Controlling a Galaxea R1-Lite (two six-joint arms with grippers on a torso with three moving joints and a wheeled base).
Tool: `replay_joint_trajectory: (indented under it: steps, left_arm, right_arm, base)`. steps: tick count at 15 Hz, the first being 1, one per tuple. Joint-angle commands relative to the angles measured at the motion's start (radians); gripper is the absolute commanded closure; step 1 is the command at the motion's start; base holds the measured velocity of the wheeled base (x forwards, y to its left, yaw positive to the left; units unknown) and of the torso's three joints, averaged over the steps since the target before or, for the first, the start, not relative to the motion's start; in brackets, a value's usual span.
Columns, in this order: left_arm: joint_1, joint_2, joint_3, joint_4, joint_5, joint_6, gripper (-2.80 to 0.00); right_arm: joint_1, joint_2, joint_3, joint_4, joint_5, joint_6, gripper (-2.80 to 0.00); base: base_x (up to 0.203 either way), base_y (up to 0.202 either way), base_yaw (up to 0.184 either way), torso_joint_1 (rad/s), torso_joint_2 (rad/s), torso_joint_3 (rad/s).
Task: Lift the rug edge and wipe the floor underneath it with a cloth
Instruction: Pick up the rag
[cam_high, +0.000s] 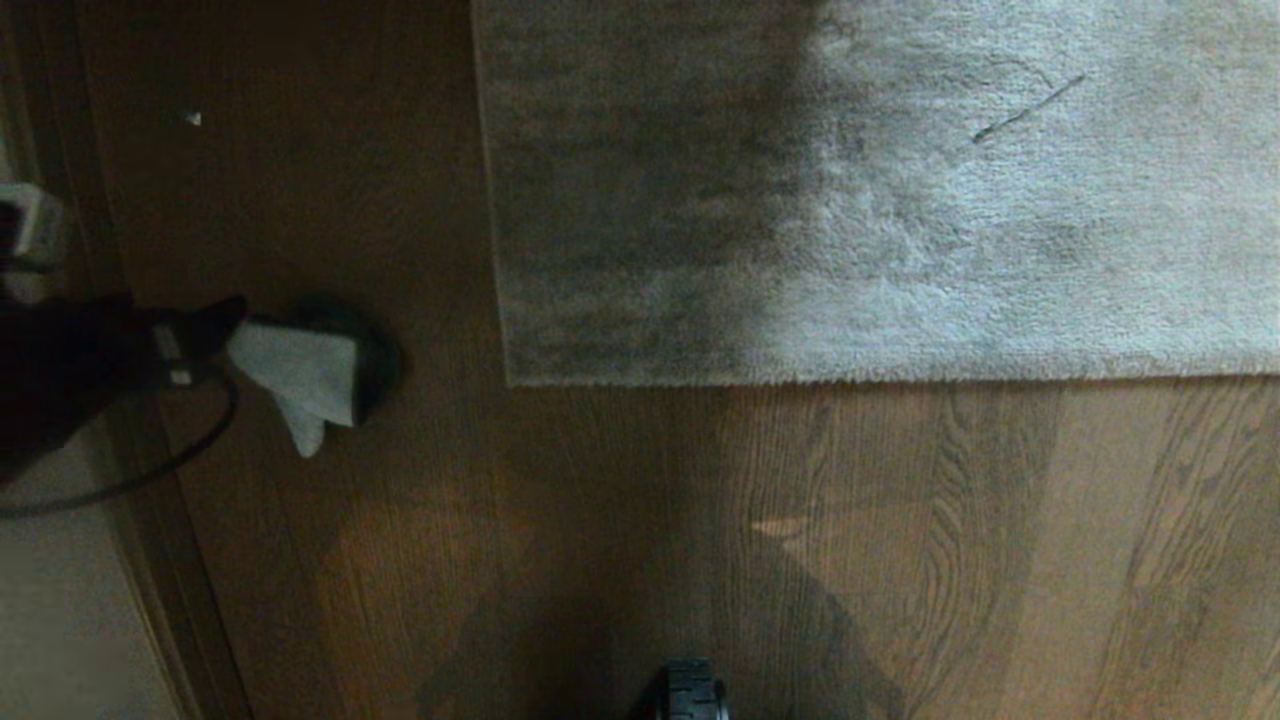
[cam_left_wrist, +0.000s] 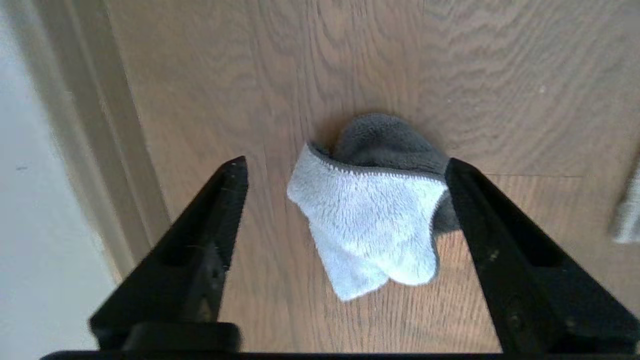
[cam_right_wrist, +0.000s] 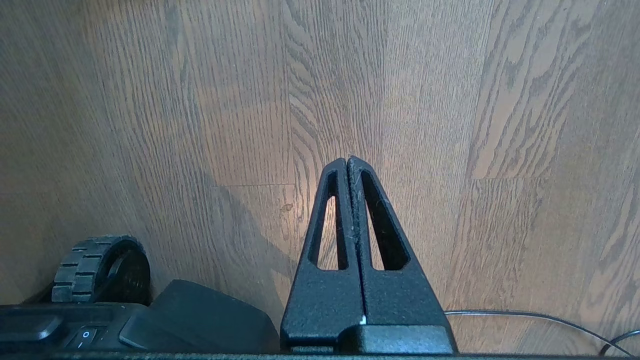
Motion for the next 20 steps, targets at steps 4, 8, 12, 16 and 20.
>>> replay_joint_trajectory:
  steps: [4,8,12,16,20]
  left_arm:
    - [-0.004,0.159,0.007,-0.099,-0.005,-0.001,-2.8]
    - [-0.053,0.279,0.009,-0.227,-0.001,-0.018,-2.8]
    - [-0.082,0.366,0.008,-0.3,-0.001,-0.022,-2.8]
    - [-0.083,0.419,0.009,-0.38,-0.002,-0.024,-2.8]
    - [-0.08,0.433,0.009,-0.381,0.0,-0.023,-2.8]
  right_arm:
    - [0.0,0.0,0.0,0.0,-0.001,0.0,0.0]
    - [0.0,0.0,0.0,0.0,0.0,0.001,0.0]
    - [0.0,0.0,0.0,0.0,-0.002,0.0,0.0]
    - [0.0,0.0,0.0,0.0,0.0,0.0,0.0]
    - [0.0,0.0,0.0,0.0,0.0,0.001,0.0]
  base:
    - [0.0,0.0,0.0,0.0,0.0,0.0]
    - [0.0,0.0,0.0,0.0,0.0,0.0]
    - [0.0,0.0,0.0,0.0,0.0,0.0]
    - [0.0,0.0,0.0,0.0,0.0,0.0]
    - [0.0,0.0,0.0,0.0,0.0,0.0]
